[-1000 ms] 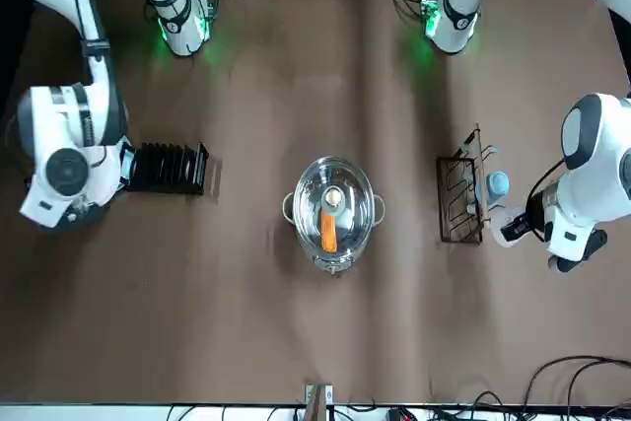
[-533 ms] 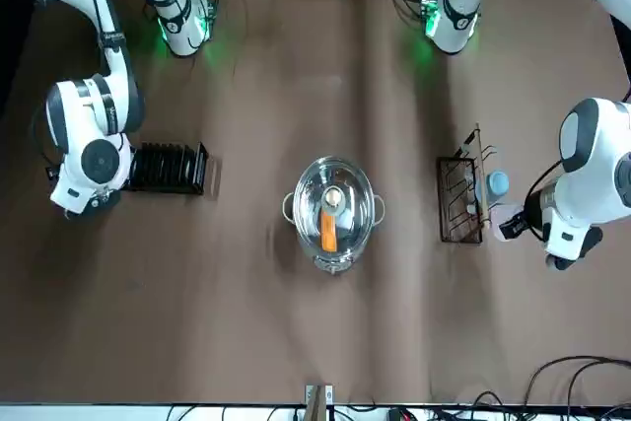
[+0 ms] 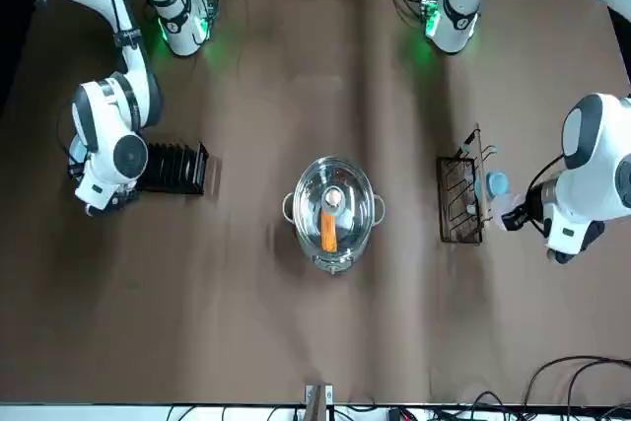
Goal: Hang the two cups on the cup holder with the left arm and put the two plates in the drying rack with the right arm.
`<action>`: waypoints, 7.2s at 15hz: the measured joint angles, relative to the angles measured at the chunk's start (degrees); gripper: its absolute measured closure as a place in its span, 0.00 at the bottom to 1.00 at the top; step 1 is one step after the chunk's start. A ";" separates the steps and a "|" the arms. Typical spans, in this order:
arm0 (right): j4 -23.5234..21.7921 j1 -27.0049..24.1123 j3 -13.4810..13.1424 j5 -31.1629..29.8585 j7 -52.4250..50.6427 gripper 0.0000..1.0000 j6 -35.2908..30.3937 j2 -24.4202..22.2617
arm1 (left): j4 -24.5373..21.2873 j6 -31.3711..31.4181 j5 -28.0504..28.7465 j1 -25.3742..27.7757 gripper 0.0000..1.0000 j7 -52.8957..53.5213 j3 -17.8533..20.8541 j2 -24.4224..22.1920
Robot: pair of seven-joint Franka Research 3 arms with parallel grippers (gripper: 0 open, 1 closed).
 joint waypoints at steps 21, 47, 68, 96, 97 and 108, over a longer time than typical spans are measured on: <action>-1.26 1.73 0.03 -4.07 1.00 0.65 4.02 4.95 | -2.47 2.90 2.71 -0.06 0.31 -0.77 0.45 2.21; 20.64 -2.43 0.01 46.01 -3.24 0.48 -8.25 -8.07 | -3.22 3.77 6.60 -1.29 0.31 -4.17 0.27 1.36; 22.16 0.47 -0.71 48.99 -3.61 0.00 -16.06 -19.91 | -3.36 6.40 11.27 -3.00 0.31 -7.84 0.30 4.18; 12.28 -5.99 -2.51 49.36 -3.45 0.00 -9.12 -28.49 | 5.95 -3.83 11.35 -2.22 0.00 16.32 -1.83 2.10; 12.30 -6.01 -2.66 49.37 -3.45 0.00 -9.12 -28.63 | 6.37 -5.08 11.35 -2.22 0.00 19.42 -2.30 1.61; 12.08 -6.00 -2.67 49.47 -3.89 0.00 -8.15 -29.72 | 10.40 -11.88 8.79 -3.66 0.00 25.19 -7.18 -4.40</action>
